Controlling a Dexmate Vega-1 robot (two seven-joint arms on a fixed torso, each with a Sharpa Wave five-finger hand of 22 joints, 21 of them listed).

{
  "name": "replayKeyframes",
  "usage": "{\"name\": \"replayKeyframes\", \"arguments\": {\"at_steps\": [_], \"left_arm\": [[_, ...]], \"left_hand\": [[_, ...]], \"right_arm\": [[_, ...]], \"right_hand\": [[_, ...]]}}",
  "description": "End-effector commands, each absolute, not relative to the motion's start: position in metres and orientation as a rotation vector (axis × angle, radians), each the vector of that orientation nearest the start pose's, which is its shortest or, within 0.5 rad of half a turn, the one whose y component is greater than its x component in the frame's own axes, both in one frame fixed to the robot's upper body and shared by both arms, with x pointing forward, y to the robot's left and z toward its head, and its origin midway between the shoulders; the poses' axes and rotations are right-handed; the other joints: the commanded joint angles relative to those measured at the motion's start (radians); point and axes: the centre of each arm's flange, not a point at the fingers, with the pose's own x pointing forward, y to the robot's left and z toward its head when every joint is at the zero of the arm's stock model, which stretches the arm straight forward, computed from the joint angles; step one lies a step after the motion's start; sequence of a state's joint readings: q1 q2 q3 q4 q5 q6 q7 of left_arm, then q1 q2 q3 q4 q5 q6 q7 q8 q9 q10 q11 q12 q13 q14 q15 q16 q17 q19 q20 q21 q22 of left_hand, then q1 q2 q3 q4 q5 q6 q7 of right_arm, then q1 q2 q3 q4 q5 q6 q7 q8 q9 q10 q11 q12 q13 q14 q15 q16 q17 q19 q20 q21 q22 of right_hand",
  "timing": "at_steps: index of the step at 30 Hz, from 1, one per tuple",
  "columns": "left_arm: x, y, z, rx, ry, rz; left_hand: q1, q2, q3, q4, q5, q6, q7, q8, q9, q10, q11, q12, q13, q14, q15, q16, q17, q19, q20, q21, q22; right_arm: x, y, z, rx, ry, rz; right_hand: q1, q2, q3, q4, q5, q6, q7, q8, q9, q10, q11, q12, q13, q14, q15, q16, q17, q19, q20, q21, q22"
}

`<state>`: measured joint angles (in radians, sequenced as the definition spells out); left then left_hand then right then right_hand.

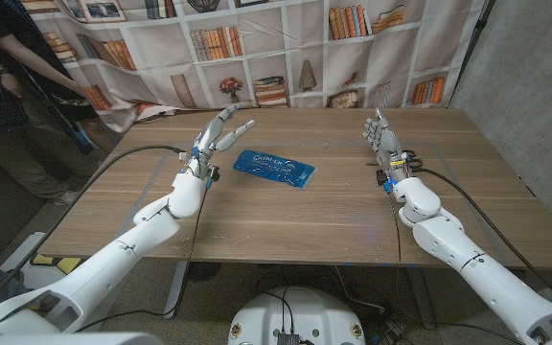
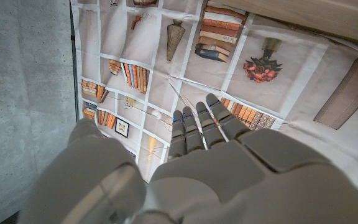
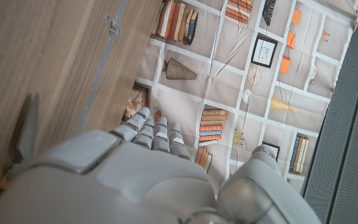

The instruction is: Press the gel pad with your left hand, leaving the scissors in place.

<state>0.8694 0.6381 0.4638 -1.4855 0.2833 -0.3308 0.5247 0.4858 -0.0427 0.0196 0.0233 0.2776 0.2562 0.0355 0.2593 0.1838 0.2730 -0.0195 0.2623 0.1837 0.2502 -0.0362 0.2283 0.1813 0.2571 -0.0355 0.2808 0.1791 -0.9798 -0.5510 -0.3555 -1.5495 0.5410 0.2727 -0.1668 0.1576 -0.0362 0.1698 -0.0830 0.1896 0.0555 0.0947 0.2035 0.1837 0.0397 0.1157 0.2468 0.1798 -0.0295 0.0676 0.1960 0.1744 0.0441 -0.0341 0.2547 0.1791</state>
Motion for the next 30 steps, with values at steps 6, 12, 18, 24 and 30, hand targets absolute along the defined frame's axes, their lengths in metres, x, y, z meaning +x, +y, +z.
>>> {"name": "replayKeyframes", "arguments": {"at_steps": [6, 12, 18, 24, 30], "left_arm": [[0.582, 0.224, 0.018, 1.027, -0.984, 0.223], [0.581, 0.216, 0.019, 1.073, -0.975, 0.213], [0.580, 0.209, 0.012, 1.153, -0.948, 0.242], [0.579, 0.204, 0.009, 1.222, -0.925, 0.301], [0.580, 0.198, 0.008, 1.269, -0.916, 0.301]], "left_hand": [[0.000, 0.004, -0.002, -0.001, -0.002, 0.025, 0.002, 0.007, 0.003, 0.020, -0.004, -0.003, 0.005, 0.012, -0.009, -0.002, 0.004, 0.006, -0.010, -0.003, 0.003], [-0.004, 0.008, -0.004, 0.003, -0.001, 0.035, 0.000, 0.007, 0.002, 0.030, -0.007, -0.004, 0.005, 0.014, -0.012, -0.005, 0.004, 0.006, -0.012, -0.006, 0.003], [-0.007, 0.011, -0.005, 0.005, -0.001, 0.038, -0.002, 0.005, 0.002, 0.032, -0.011, -0.006, 0.005, 0.015, -0.013, -0.006, 0.005, 0.006, -0.014, -0.008, 0.003], [-0.010, 0.013, -0.006, 0.008, -0.001, 0.039, -0.002, 0.003, 0.002, 0.032, -0.010, -0.009, 0.005, 0.016, -0.016, -0.008, 0.005, 0.005, -0.014, -0.009, 0.003], [-0.013, 0.015, -0.008, 0.010, 0.000, 0.038, -0.003, 0.000, 0.002, 0.033, -0.014, -0.011, 0.005, 0.015, -0.016, -0.010, 0.005, 0.001, -0.013, -0.012, 0.003]], "right_arm": [[0.594, -0.282, -0.029, 0.017, -0.696, 0.120], [0.582, -0.290, -0.028, 0.031, -0.713, 0.090], [0.567, -0.301, -0.029, 0.026, -0.720, 0.057], [0.559, -0.306, -0.030, 0.025, -0.719, 0.042], [0.555, -0.308, -0.030, 0.011, -0.720, 0.035]], "right_hand": [[0.008, -0.008, 0.000, -0.009, 0.002, 0.006, 0.005, 0.001, 0.005, 0.007, 0.010, -0.005, 0.003, 0.008, 0.003, -0.004, 0.006, 0.006, -0.025, -0.008, 0.004], [0.005, -0.009, -0.003, -0.008, 0.001, 0.008, 0.006, 0.001, 0.005, 0.008, 0.006, -0.006, 0.003, 0.011, 0.001, -0.003, 0.006, 0.008, -0.025, -0.009, 0.004], [0.000, -0.011, -0.006, -0.006, 0.001, 0.009, 0.005, 0.000, 0.006, 0.010, 0.006, -0.006, 0.003, 0.012, 0.001, -0.003, 0.007, 0.008, -0.024, -0.011, 0.004], [-0.004, -0.012, -0.008, -0.004, 0.001, 0.010, 0.004, 0.000, 0.006, 0.014, 0.004, -0.006, 0.004, 0.012, -0.001, -0.004, 0.008, 0.009, -0.024, -0.012, 0.004], [-0.006, -0.012, -0.010, -0.003, 0.001, 0.011, 0.003, 0.000, 0.006, 0.014, 0.006, -0.007, 0.004, 0.013, 0.000, -0.004, 0.008, 0.010, -0.024, -0.012, 0.004]]}}
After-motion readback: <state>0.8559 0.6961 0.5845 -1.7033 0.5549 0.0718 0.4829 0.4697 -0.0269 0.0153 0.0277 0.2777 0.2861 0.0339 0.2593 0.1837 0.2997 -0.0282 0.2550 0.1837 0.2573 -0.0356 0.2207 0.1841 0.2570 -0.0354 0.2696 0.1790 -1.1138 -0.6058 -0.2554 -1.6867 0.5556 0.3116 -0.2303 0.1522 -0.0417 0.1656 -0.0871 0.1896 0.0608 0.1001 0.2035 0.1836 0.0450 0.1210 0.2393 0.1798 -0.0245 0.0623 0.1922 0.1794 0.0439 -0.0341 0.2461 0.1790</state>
